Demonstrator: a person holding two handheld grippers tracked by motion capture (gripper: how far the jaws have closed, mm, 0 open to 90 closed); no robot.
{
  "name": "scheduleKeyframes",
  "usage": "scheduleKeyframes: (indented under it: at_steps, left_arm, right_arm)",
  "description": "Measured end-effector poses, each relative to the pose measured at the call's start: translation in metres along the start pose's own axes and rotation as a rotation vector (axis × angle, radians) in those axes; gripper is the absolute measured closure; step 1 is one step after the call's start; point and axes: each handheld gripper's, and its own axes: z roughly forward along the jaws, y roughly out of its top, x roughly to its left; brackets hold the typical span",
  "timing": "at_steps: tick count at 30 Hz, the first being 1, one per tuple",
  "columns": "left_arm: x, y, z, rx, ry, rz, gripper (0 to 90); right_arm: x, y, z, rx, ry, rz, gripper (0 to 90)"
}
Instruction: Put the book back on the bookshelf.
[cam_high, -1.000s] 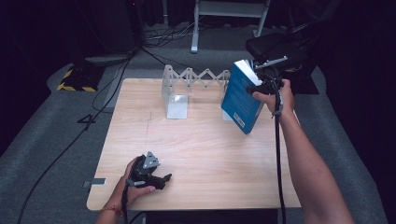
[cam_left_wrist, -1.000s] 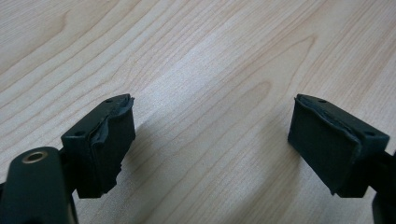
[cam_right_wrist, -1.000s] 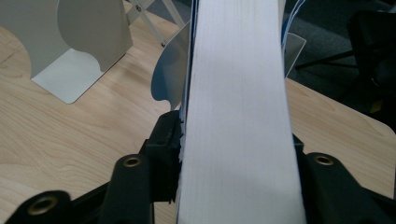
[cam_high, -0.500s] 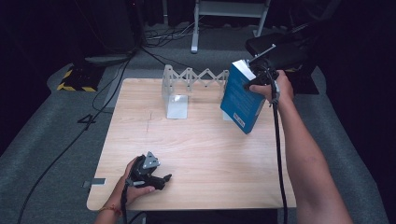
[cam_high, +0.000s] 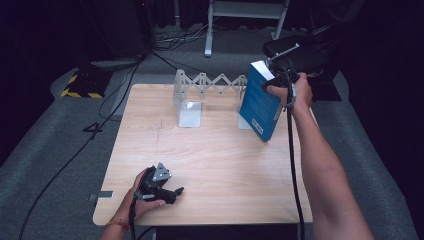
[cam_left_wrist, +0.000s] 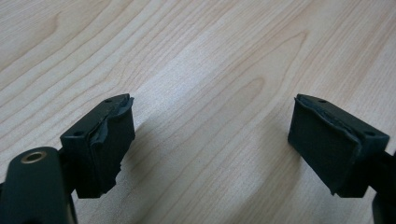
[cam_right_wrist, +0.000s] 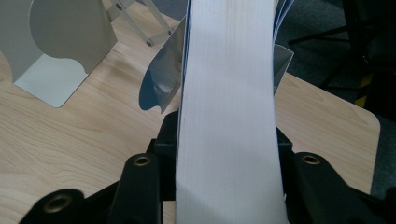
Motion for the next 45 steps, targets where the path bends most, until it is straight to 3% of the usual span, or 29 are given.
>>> scheduleKeyframes:
  at_steps: [3,9,14,28,36,45]
  left_arm:
    - [0.0,0.0,0.0,0.003,-0.008,0.007,14.8]
    - [-0.001,-0.001,-0.001,0.002,-0.021,0.014,14.8]
    - [0.0,-0.001,-0.001,0.0,-0.027,0.016,14.5]
    - [-0.001,-0.001,0.0,0.001,-0.021,0.015,14.3]
    - [-0.002,-0.001,0.0,-0.002,-0.016,0.009,14.6]
    - [-0.002,0.0,0.0,-0.001,-0.014,0.014,14.7]
  right_arm:
    - [0.003,0.004,-0.003,-0.008,-0.027,0.022,60.5]
    - [0.006,-0.001,0.002,-0.091,-0.106,0.159,60.4]
    - [0.004,-0.011,0.011,-0.123,-0.093,0.201,60.4]
    - [0.007,-0.029,0.002,-0.13,-0.048,0.138,58.2]
    - [0.005,-0.041,-0.012,-0.124,-0.017,0.085,47.4]
    - [-0.005,-0.069,-0.02,-0.182,0.028,0.069,39.9]
